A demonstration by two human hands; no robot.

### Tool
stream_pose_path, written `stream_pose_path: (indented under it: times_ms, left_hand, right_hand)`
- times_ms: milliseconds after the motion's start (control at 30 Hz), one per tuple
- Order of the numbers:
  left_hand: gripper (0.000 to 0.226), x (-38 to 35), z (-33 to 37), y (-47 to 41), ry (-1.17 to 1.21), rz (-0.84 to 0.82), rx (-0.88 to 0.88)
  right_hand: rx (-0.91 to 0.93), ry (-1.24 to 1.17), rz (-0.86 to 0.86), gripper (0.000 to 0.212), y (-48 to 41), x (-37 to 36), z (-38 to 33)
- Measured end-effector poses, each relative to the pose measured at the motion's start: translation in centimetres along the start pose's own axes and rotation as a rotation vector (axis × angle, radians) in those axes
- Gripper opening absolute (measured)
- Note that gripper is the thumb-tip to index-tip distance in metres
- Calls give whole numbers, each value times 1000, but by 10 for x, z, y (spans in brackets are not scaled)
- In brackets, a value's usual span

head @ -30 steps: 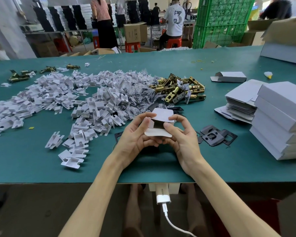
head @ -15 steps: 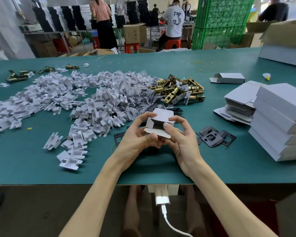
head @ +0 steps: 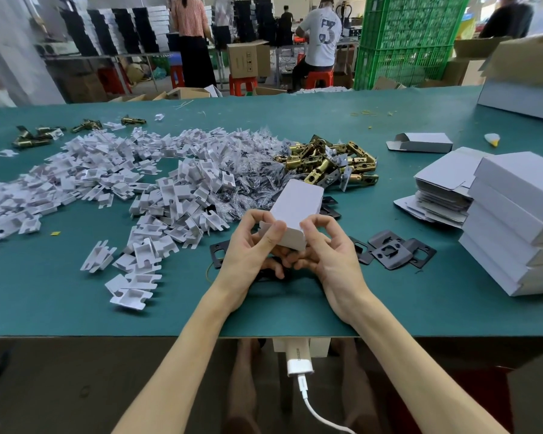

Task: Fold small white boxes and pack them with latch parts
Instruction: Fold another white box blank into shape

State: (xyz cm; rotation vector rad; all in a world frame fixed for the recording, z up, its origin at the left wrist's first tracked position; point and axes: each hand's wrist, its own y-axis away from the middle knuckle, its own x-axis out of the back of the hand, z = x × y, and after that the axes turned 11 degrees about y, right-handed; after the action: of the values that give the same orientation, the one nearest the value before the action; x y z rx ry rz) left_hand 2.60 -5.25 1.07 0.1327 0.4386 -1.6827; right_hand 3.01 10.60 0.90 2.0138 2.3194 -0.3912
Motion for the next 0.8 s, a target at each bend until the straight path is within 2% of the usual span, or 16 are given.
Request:
stream_pose_path:
  times_ms: [67,233,600,800]
  left_hand:
    - [28,0,1,0,-7,-1,-11]
    - [20,-1,3,0,-31,5,-26]
    - [31,-2,4,3,-78,6,-65]
    - [25,0,3,2,-76,-4,-74]
  right_hand:
    - [5,15,3,23,0,0,1]
    - [4,13,-40,61,-2,0,3]
    - [1,-3,-24,48,-3,-2,3]
    - [-5,-11,-35,48,-4,0,4]
